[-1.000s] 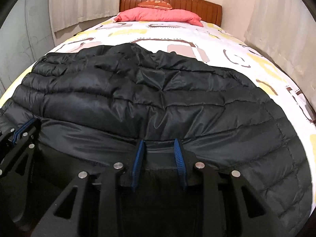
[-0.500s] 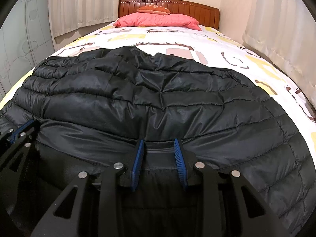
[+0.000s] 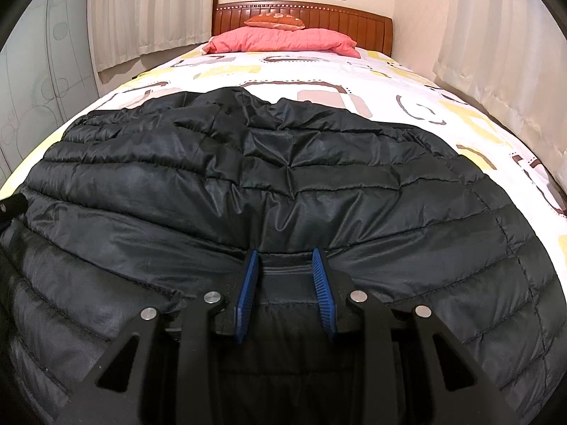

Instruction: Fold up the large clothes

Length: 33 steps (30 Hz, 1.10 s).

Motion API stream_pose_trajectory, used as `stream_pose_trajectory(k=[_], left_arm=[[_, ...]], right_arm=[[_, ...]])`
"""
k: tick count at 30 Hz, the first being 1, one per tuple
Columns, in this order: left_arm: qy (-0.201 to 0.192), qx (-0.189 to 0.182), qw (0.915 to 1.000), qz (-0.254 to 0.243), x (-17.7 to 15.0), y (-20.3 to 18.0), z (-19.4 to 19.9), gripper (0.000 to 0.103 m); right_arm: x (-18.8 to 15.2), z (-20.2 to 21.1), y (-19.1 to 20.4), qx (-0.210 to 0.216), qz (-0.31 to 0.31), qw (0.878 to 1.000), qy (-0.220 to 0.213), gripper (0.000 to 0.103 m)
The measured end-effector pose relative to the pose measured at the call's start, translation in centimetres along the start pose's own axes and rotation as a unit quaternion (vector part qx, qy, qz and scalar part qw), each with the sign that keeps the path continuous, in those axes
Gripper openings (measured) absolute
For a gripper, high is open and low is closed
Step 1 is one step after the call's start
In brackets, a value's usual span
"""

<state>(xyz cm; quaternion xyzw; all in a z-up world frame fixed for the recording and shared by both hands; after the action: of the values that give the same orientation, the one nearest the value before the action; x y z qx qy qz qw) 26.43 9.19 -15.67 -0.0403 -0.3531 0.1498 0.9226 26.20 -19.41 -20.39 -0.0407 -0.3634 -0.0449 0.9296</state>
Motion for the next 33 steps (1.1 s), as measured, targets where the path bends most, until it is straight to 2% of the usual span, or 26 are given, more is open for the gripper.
stream_pose_trajectory(k=[3, 4, 6, 8, 10, 14, 18, 21, 23, 24, 26, 27, 29, 31, 32, 33], left_arm=[[-0.013, -0.030, 0.9978, 0.057, 1.0, 1.9, 0.4, 0.056], [-0.015, -0.031, 0.9971, 0.067, 1.2, 2.5, 0.5, 0.058], [-0.016, -0.019, 0.9964, 0.081, 1.5, 3.9, 0.4, 0.070], [-0.005, -0.020, 0.9944, 0.104, 1.2, 5.4, -0.1, 0.070], [0.029, -0.054, 0.9889, 0.135, 0.5, 6.3, -1.2, 0.070], [0.080, -0.120, 0.9688, 0.202, -1.0, 7.0, -3.1, 0.078], [0.103, -0.184, 0.9481, 0.238, -1.4, 5.8, -3.7, 0.084], [0.109, -0.226, 0.9329, 0.258, -1.4, 5.2, -3.8, 0.084], [0.107, -0.220, 0.9354, 0.255, -1.6, 5.7, -4.3, 0.083], [0.109, -0.220, 0.9342, 0.259, -1.9, 6.0, -4.5, 0.083], [0.109, -0.231, 0.9264, 0.277, -1.9, 6.4, -4.8, 0.083], [0.114, -0.230, 0.9261, 0.276, -1.8, 6.4, -4.7, 0.083], [0.120, -0.226, 0.9296, 0.265, -1.7, 6.4, -4.4, 0.083], [0.105, -0.181, 0.9413, 0.265, -1.3, 7.9, -4.0, 0.084], [0.093, -0.174, 0.9429, 0.268, -1.0, 8.4, -3.9, 0.086], [0.095, -0.192, 0.9390, 0.269, -1.1, 8.1, -4.2, 0.090]], right_arm=[[0.0, 0.0, -0.1, 0.001, -0.001, 1.000, 0.000, 0.032], [0.1, 0.1, -0.1, 0.002, -0.002, 1.000, -0.001, 0.032], [0.1, 0.1, -0.1, 0.002, -0.002, 1.000, -0.001, 0.032], [0.0, 0.1, -0.1, 0.002, -0.002, 1.000, -0.001, 0.032], [0.1, 0.1, 0.0, 0.002, -0.003, 1.000, -0.001, 0.032], [0.0, 0.1, -0.2, 0.002, -0.003, 1.000, -0.001, 0.032], [0.0, 0.1, -0.2, 0.003, -0.003, 1.000, -0.001, 0.032], [0.0, 0.1, -0.3, 0.003, -0.004, 1.000, -0.001, 0.033], [0.0, 0.1, -0.3, 0.003, -0.004, 1.000, -0.001, 0.033], [0.0, 0.1, -0.2, 0.003, -0.004, 1.000, -0.001, 0.033], [0.0, 0.1, -0.3, 0.004, -0.005, 1.000, -0.001, 0.033], [0.0, 0.1, -0.3, 0.006, -0.006, 1.000, -0.001, 0.033], [0.0, 0.1, -0.2, 0.007, -0.008, 1.000, -0.001, 0.033], [0.0, 0.1, 0.1, 0.011, -0.011, 1.000, -0.001, 0.033], [0.0, 0.0, 0.1, 0.012, -0.012, 1.000, -0.001, 0.033], [0.1, 0.0, 0.2, 0.013, -0.013, 1.000, -0.002, 0.033]])
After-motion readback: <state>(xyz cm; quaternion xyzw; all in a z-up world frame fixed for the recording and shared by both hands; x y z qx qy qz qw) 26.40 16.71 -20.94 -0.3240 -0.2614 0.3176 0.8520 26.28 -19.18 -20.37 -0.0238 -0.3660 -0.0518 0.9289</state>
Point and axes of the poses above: each gripper's, at about its wrist camera, not at the fingertips, and z roughly against the way its jaws point, y to its left, x to its top, the point moved 10 cm from there along -z, roughly the way its jaws point, and after that the axes turned 1 degree about y, right-handed, at the moved point
